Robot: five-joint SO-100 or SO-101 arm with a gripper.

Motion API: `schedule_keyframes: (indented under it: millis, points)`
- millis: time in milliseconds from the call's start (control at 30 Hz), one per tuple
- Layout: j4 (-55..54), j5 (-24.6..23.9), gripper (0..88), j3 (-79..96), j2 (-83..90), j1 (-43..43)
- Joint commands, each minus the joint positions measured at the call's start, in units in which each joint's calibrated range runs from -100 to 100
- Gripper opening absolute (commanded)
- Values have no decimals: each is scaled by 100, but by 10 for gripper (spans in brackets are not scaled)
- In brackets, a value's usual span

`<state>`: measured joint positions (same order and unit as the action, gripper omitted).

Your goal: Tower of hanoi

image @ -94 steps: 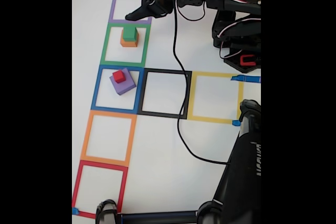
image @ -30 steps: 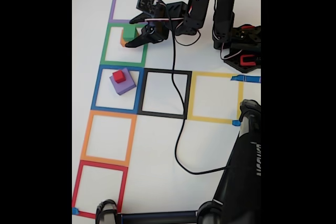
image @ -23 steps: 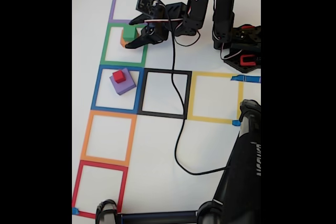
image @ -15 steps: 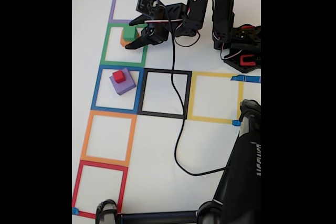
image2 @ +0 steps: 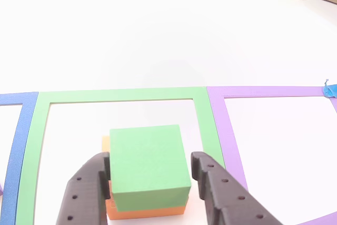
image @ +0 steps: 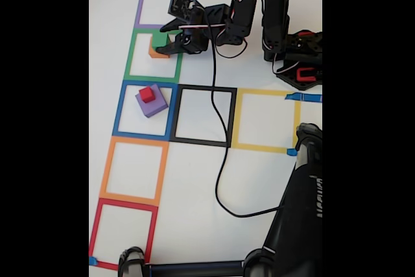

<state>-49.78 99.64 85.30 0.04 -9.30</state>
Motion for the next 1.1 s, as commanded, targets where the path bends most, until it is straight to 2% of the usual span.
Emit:
schedule_keyframes:
  millis: [0, 467, 633, 733, 867, 1067]
  points:
    - [-91, 36, 128, -130, 16, 20]
    - [-91, 36, 97, -112, 81, 39]
    - [435, 36, 99, -94, 743, 87]
    - [1075, 36, 98, -103, 1397, 154]
    - [2460, 36, 96, -367, 2479, 240]
    - [5358, 36, 95, -1521, 3997, 154]
